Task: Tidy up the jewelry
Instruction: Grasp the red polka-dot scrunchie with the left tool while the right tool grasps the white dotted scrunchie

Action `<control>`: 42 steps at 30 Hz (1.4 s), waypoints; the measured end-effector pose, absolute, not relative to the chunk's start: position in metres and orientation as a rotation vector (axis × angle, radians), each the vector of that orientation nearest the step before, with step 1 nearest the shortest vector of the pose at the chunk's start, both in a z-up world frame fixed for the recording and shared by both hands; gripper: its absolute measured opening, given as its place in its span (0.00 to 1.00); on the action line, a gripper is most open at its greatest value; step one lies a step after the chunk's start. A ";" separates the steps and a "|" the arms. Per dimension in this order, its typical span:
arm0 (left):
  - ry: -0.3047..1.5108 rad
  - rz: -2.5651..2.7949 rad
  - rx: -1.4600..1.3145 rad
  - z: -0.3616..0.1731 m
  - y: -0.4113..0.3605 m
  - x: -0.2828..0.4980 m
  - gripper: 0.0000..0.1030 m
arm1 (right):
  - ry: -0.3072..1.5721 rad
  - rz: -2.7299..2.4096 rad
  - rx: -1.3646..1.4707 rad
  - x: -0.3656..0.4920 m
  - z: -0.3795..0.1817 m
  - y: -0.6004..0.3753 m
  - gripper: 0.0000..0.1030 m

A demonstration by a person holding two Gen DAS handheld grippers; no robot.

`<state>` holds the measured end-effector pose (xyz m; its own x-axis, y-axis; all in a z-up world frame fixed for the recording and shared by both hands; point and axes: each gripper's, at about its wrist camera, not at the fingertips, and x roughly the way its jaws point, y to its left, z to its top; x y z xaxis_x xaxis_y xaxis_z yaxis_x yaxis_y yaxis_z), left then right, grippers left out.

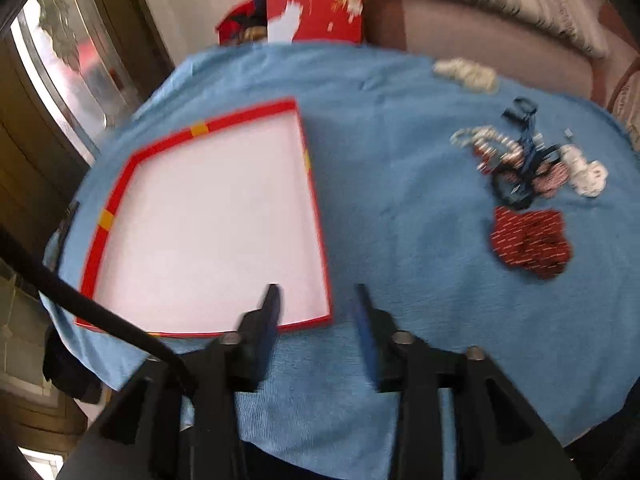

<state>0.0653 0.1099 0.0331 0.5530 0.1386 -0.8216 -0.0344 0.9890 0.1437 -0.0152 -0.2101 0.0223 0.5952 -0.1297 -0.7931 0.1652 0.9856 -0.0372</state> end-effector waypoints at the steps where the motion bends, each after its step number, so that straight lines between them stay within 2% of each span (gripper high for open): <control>1: 0.952 0.096 0.115 0.041 0.104 0.059 0.55 | 0.916 -0.159 0.041 -0.015 0.024 -0.209 0.95; 2: 0.929 0.090 0.113 0.048 0.098 0.054 0.60 | 0.911 -0.145 0.039 -0.015 0.027 -0.208 0.95; 4: 0.907 0.079 0.109 0.057 0.087 0.049 0.63 | 0.909 -0.124 0.030 -0.013 0.032 -0.207 0.95; 9: 0.910 0.026 0.075 0.070 0.058 0.048 0.65 | 0.908 -0.080 0.023 0.000 0.051 -0.212 0.95; 12: 0.909 -0.002 0.097 0.071 0.037 0.046 0.71 | 0.865 -0.072 0.028 0.006 0.070 -0.218 0.95; 18: 0.962 -0.098 0.090 0.067 0.004 0.045 0.72 | 0.597 -0.098 0.131 -0.008 0.110 -0.234 0.95; 23: 0.999 -0.147 0.109 0.061 -0.021 0.050 0.73 | 0.778 -0.007 0.379 0.010 0.065 -0.251 0.95; 25: 1.003 -0.157 0.119 0.059 -0.027 0.051 0.73 | 0.849 0.002 0.398 0.013 0.049 -0.252 0.94; 30: 1.030 -0.172 0.119 0.052 -0.034 0.056 0.73 | 0.871 -0.084 0.284 0.010 0.035 -0.253 0.86; 35: 1.069 -0.179 0.117 0.039 -0.037 0.064 0.73 | 0.920 -0.095 0.298 0.016 0.023 -0.265 0.85; 42: 1.078 -0.176 0.137 0.027 -0.032 0.075 0.73 | 0.948 -0.052 0.355 0.020 0.011 -0.267 0.80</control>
